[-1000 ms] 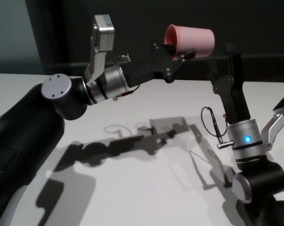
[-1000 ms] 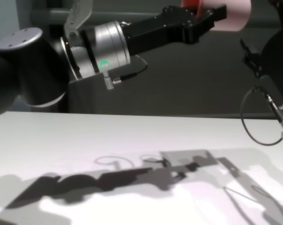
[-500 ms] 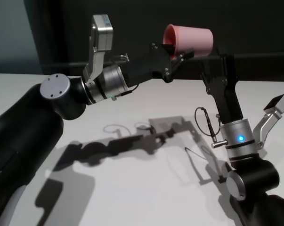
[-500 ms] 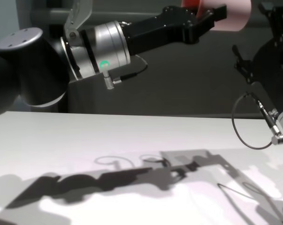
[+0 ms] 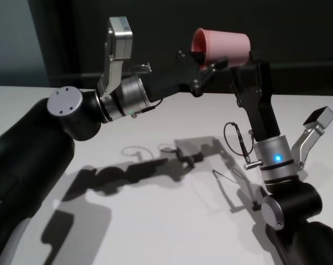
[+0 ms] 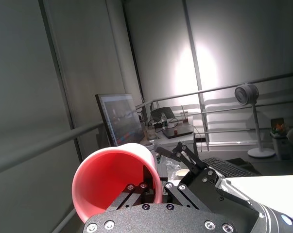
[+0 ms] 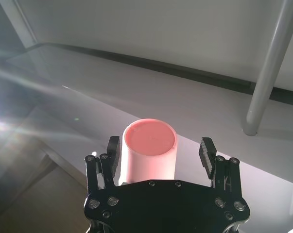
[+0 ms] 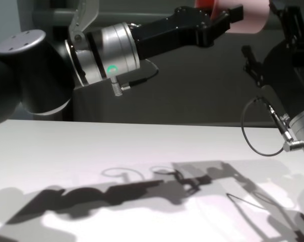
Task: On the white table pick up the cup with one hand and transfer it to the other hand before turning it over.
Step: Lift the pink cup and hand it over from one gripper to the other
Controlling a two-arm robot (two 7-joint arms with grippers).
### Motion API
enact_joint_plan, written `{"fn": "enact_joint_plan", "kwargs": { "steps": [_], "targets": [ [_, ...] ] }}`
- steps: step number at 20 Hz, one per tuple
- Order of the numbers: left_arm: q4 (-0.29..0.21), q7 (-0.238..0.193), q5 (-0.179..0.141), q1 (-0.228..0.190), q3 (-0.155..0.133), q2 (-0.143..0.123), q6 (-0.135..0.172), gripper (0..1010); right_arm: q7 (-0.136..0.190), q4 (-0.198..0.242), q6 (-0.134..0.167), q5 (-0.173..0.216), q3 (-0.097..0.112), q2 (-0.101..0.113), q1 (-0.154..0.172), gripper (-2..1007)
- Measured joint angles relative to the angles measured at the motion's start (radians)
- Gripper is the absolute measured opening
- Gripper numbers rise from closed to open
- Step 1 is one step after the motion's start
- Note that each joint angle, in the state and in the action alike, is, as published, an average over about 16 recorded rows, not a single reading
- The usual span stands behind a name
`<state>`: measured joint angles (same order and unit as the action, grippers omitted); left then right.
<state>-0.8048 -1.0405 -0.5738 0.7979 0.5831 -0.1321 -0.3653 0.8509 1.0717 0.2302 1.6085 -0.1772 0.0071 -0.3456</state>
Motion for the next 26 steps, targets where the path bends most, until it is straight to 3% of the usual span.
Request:
{"fn": "enact_joint_plan", "kwargs": {
  "steps": [26],
  "targets": [
    [0.000, 0.000, 0.000, 0.000, 0.000, 0.000, 0.000, 56, 0.036, -0.030, -0.021, 0.054, -0.052, 0.000, -0.049, 1002]
  ]
}}
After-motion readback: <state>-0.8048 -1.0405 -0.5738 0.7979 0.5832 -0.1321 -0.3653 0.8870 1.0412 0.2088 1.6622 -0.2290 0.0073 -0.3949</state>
